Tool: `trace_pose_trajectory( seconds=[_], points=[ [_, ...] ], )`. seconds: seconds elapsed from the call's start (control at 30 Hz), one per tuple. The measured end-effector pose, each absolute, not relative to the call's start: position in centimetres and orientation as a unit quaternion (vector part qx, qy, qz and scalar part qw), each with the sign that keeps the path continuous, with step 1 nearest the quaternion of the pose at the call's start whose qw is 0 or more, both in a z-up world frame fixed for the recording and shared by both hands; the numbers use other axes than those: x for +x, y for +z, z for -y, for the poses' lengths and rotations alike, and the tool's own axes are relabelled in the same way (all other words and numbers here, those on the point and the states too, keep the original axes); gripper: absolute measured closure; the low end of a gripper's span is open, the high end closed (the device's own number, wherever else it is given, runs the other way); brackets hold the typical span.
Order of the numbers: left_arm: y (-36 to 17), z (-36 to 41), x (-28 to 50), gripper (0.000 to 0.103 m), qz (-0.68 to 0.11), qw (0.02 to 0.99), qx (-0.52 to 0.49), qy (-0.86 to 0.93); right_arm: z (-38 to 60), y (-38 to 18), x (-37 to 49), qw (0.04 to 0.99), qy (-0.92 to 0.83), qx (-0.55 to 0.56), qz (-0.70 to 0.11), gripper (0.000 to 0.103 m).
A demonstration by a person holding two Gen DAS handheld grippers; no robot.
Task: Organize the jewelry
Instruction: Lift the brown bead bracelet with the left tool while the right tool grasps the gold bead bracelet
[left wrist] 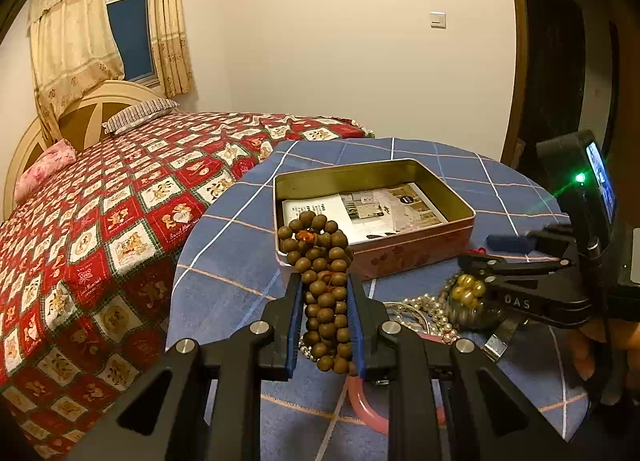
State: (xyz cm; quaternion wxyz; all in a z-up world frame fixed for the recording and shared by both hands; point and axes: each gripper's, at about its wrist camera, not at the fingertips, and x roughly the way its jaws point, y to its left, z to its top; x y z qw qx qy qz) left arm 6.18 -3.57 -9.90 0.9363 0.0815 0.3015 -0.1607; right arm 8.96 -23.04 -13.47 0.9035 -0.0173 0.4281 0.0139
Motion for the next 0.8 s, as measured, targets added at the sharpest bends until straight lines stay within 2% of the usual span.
trace_pose_trajectory(
  seconds=[0.03,0.1,0.57,0.6,0.63,0.8],
  points=[
    [-9.8,3.5,6.2,0.082,-0.301,0.937,0.081,-0.161,23.1,-13.5,8.9,0.903,0.016,-0.013,-0.430,0.079],
    [-9.7,3.4,6.2,0.082,-0.299,0.937,0.080,-0.161,23.1,-13.5,8.6,0.903,0.017,-0.016,-0.428,0.092],
    [-8.2,3.1,6.2,0.082,-0.282,0.942,0.075,-0.162,24.9,-9.7,5.9,0.929,0.012,-0.011,-0.370,0.092],
    [-8.1,3.2,6.2,0.082,-0.282,0.942,0.076,-0.163,25.1,-9.5,5.9,0.930,0.013,-0.006,-0.367,0.093],
    [-8.1,3.1,6.2,0.082,-0.282,0.942,0.076,-0.163,25.2,-9.2,5.8,0.931,0.013,-0.001,-0.366,0.103],
    [-8.4,3.1,6.2,0.082,-0.286,0.941,0.074,-0.165,25.3,-8.7,5.9,0.932,0.019,0.001,-0.363,0.101]
  ],
)
